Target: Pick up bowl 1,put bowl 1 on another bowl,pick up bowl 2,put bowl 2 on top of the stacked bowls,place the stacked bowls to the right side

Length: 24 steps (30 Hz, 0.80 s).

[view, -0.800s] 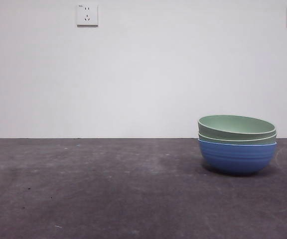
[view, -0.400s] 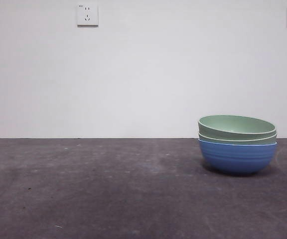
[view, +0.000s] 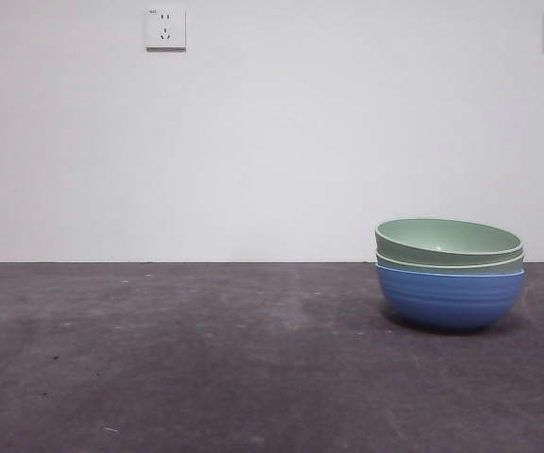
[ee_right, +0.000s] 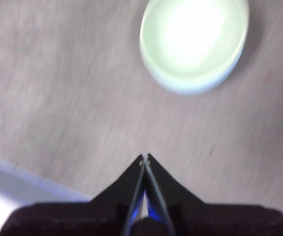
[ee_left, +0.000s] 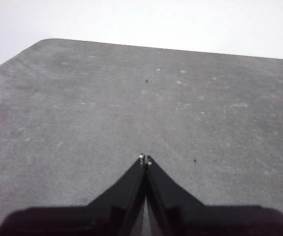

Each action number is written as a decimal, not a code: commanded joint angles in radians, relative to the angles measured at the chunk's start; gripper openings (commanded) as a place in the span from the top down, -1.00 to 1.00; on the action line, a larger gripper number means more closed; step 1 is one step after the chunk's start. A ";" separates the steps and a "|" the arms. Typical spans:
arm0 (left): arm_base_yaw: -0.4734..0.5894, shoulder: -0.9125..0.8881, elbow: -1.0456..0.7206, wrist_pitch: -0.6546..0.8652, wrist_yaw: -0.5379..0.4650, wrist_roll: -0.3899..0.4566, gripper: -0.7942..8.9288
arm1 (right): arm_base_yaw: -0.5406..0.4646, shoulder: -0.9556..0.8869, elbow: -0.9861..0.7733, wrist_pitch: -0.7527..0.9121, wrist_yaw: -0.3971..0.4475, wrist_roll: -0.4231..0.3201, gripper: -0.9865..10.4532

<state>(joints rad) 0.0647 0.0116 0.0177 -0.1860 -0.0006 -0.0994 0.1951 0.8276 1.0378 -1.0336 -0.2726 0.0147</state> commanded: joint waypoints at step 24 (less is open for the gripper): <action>0.003 -0.002 -0.014 0.002 0.002 -0.009 0.84 | -0.118 -0.727 -0.961 0.900 0.098 0.006 0.82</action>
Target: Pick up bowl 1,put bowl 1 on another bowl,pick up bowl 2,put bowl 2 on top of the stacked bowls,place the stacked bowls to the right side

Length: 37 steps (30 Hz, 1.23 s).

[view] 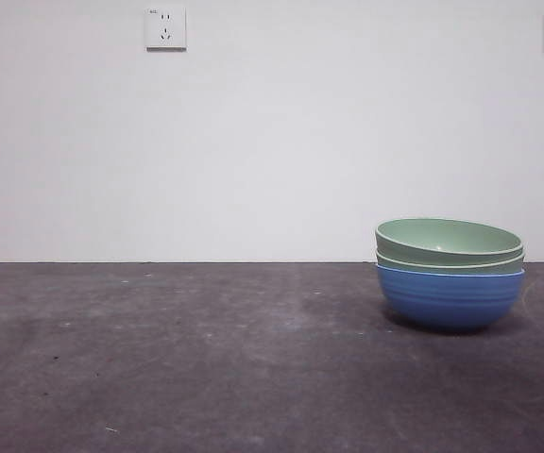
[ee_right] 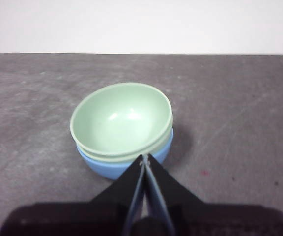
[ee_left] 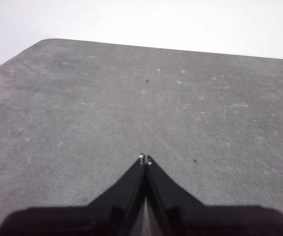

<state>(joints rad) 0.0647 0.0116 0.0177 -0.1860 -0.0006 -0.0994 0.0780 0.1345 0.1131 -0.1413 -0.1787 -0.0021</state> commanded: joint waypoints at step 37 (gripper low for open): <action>0.003 -0.002 -0.014 0.002 0.002 -0.009 0.84 | 0.000 -0.134 -0.108 -0.024 0.002 0.076 0.82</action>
